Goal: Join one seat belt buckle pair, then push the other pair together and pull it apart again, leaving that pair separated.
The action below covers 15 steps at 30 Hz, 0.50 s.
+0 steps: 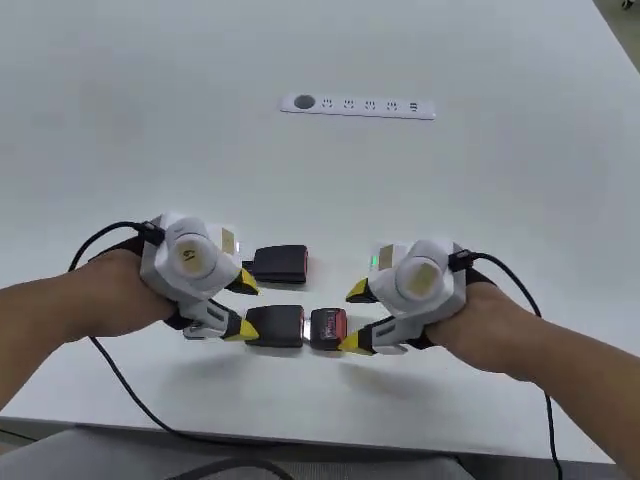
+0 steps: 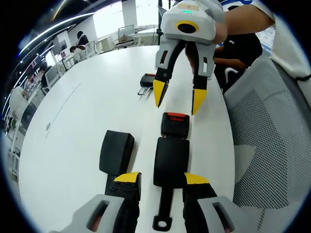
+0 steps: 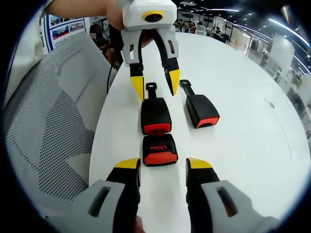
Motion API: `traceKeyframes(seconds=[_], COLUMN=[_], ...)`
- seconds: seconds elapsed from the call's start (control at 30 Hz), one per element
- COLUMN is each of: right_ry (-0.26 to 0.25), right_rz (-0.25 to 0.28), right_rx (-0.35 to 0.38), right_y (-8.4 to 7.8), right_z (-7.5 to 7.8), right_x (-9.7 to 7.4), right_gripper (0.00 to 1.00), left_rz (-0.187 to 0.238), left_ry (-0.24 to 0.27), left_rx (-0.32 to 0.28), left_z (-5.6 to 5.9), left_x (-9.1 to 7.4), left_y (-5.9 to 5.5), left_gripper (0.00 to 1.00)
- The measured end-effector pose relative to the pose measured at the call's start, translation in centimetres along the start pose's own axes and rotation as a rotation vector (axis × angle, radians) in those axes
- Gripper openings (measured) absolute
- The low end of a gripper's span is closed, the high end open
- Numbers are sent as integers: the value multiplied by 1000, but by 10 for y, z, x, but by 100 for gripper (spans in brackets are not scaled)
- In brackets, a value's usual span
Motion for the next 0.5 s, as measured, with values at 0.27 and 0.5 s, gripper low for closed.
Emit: traceKeyframes(seconds=[0.27,0.5], right_ry=[-55,-93], right_rz=[-14,-30], right_rx=[5,72], right_y=[-17,-32], right_z=[31,55], right_x=[-15,-24], right_gripper=[34,34], left_rz=[18,7], left_ry=[66,70], left_rx=[21,37], left_z=[-26,-49], left_x=[-13,-9], left_y=[18,21], left_gripper=[38,38])
Point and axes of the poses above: the centre of the closed fingertips' face, and the gripper's own axes: x roughly forward along the fingers, z roughly to its right, y roughly out of its top, the point moved 2 cm from there along -x, roughly backward along the fingers, and after that the axes turned 15 degrees about -y, right-handed, at the moved point
